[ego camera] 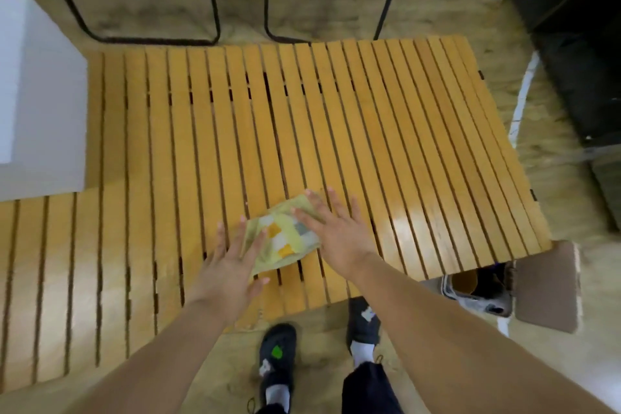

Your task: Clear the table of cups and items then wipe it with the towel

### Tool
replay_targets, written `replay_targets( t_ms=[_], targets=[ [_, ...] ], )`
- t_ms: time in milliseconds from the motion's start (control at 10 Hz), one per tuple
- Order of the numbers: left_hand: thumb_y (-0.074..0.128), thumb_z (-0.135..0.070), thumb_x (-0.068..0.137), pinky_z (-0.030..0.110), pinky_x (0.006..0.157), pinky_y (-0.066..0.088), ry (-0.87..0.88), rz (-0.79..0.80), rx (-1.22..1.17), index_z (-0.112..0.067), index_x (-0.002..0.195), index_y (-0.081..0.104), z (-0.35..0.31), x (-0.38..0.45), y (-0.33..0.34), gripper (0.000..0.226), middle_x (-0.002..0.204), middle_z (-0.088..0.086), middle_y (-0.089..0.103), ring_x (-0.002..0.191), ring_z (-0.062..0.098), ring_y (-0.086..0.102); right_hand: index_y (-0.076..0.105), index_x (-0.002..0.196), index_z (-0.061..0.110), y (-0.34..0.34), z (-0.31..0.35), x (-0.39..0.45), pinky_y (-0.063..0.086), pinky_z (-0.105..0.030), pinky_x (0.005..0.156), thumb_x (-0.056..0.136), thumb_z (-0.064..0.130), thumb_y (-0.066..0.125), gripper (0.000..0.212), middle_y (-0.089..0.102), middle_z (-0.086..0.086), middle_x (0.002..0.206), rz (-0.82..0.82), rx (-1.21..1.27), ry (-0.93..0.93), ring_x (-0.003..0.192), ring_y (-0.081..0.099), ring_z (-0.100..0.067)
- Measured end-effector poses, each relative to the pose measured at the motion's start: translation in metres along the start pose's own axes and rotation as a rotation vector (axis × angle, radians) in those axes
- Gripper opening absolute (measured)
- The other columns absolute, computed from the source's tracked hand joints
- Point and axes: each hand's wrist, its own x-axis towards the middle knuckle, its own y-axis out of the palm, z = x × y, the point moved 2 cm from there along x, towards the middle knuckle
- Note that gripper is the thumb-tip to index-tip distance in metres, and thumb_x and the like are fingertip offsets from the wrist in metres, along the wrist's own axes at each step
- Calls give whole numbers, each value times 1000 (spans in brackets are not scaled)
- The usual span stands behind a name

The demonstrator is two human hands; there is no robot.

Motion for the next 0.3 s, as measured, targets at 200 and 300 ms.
replay_targets(
  t_ms=[200, 300],
  targets=[
    [17, -52, 103, 45, 125, 4, -25, -64, 95, -35, 150, -26, -6, -11, -37, 66, 155, 2, -40, 145, 30, -31, -12, 153, 45, -29, 8, -36, -8, -66, 116, 92, 22, 55, 94, -31, 7, 160, 94, 35, 68, 146, -30, -32],
    [16, -52, 103, 46, 125, 1, 13, -122, 103, -39, 151, -21, -11, -30, -80, 62, 156, -3, -37, 143, 28, -34, -9, 154, 43, -67, 13, -56, -11, -66, 115, 95, 34, 52, 85, -26, 5, 162, 76, 68, 66, 146, -29, -32]
  ],
)
